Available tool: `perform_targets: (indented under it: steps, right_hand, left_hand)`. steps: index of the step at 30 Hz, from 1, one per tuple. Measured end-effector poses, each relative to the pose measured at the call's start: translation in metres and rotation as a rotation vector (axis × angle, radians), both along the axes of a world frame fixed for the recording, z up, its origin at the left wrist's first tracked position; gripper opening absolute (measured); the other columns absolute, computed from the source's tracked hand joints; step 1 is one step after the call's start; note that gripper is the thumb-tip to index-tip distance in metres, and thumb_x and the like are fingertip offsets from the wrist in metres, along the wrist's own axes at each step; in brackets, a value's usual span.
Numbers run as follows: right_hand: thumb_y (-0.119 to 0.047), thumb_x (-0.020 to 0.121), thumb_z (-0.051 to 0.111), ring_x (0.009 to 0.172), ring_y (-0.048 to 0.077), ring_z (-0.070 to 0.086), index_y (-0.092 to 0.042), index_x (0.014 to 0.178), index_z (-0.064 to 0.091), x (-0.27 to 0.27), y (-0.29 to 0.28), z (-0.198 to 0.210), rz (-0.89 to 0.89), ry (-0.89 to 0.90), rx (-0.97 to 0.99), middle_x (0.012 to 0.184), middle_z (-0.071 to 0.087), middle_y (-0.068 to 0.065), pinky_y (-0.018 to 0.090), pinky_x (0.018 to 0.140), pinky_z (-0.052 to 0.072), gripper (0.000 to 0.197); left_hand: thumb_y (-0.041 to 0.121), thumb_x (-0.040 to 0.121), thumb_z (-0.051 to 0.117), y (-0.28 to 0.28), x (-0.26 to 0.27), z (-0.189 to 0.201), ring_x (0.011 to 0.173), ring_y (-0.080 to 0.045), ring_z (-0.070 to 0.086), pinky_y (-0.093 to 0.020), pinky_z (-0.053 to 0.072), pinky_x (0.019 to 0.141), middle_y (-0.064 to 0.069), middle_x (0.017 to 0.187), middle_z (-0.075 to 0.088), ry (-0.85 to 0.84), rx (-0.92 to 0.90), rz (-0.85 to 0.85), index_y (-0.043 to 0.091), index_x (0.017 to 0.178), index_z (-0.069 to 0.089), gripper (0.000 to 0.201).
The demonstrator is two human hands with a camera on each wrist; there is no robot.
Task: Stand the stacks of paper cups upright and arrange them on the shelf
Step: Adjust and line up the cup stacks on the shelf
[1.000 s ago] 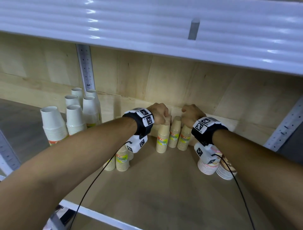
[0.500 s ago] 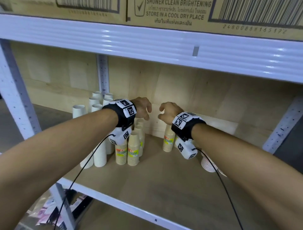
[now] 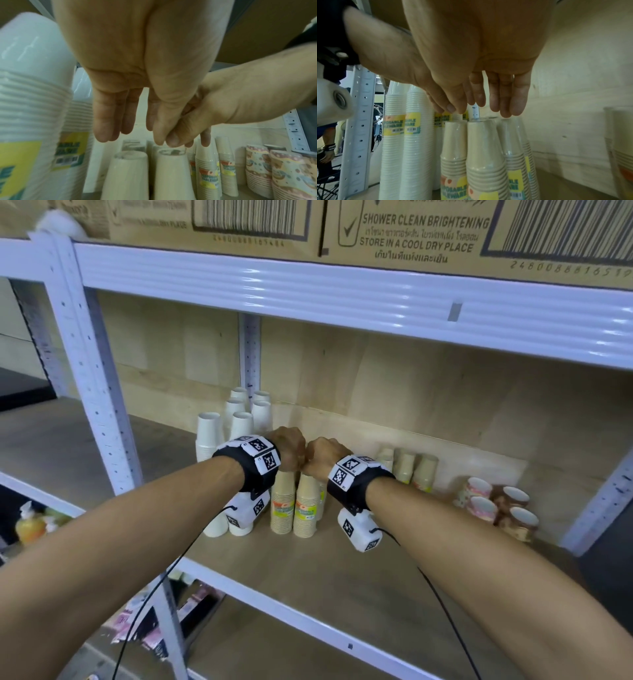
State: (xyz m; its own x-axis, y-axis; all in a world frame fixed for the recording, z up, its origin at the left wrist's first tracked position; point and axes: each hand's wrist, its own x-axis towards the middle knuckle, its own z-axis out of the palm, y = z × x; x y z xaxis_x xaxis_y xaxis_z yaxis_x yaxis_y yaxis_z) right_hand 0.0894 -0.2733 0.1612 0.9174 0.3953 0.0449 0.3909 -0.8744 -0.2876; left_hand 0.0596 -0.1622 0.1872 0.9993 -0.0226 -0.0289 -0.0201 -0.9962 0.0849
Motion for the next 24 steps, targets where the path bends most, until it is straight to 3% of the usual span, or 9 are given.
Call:
perform_targets:
  steps: [3,7,11,15,19,24]
  right_hand:
    - [-0.035,0.084,0.060,0.074,0.029,0.060,-0.017,0.086,0.066,0.000,0.005,-0.011,0.014,0.001,0.034,0.087,0.066,0.009,0.028,0.062,0.041,0.019]
    - [-0.030,0.086,0.060,0.085,0.033,0.066,-0.015,0.091,0.066,0.000,0.007,-0.022,0.027,-0.004,0.057,0.096,0.069,0.013,0.029,0.064,0.041,0.017]
    - [-0.021,0.087,0.060,0.086,0.032,0.066,-0.014,0.086,0.065,-0.001,0.010,-0.027,0.020,0.002,0.046,0.097,0.070,0.014,0.028,0.064,0.042,0.009]
    - [-0.015,0.086,0.059,0.084,0.033,0.065,-0.015,0.074,0.059,0.000,0.011,-0.031,0.024,-0.019,0.060,0.094,0.070,0.016,0.028,0.063,0.041,0.012]
    - [-0.013,0.085,0.062,0.087,0.033,0.065,-0.007,0.081,0.067,0.000,0.009,-0.029,0.036,0.001,0.076,0.094,0.070,0.017,0.027,0.064,0.041,0.009]
    - [-0.016,0.082,0.068,0.094,0.031,0.066,-0.004,0.095,0.071,0.003,0.007,-0.028,0.020,0.034,0.063,0.101,0.070,0.016,0.026,0.066,0.042,0.018]
  left_hand:
    - [0.015,0.097,0.056,-0.001,-0.001,-0.009,0.111,-0.026,0.063,-0.029,0.048,0.081,-0.010,0.123,0.065,-0.055,0.045,0.028,0.007,0.122,0.064,0.028]
    - [0.015,0.097,0.055,0.001,0.002,-0.022,0.110,-0.028,0.064,-0.032,0.052,0.086,-0.012,0.119,0.066,-0.027,0.032,0.003,0.004,0.117,0.067,0.026]
    - [0.013,0.093,0.056,0.006,0.007,-0.033,0.095,-0.027,0.067,-0.031,0.052,0.070,-0.011,0.106,0.070,-0.002,0.039,-0.005,0.005,0.104,0.069,0.019]
    - [0.013,0.096,0.050,0.009,0.008,-0.038,0.096,-0.029,0.067,-0.032,0.053,0.072,-0.013,0.106,0.069,-0.007,0.058,-0.025,0.002,0.107,0.067,0.023]
    - [0.014,0.098,0.047,0.008,0.009,-0.040,0.100,-0.030,0.067,-0.034,0.054,0.077,-0.014,0.109,0.068,-0.025,0.054,-0.035,0.002,0.109,0.067,0.025]
    - [0.007,0.094,0.054,0.007,0.010,-0.036,0.104,-0.028,0.066,-0.033,0.054,0.084,-0.012,0.113,0.068,-0.014,-0.007,-0.057,0.000,0.111,0.068,0.023]
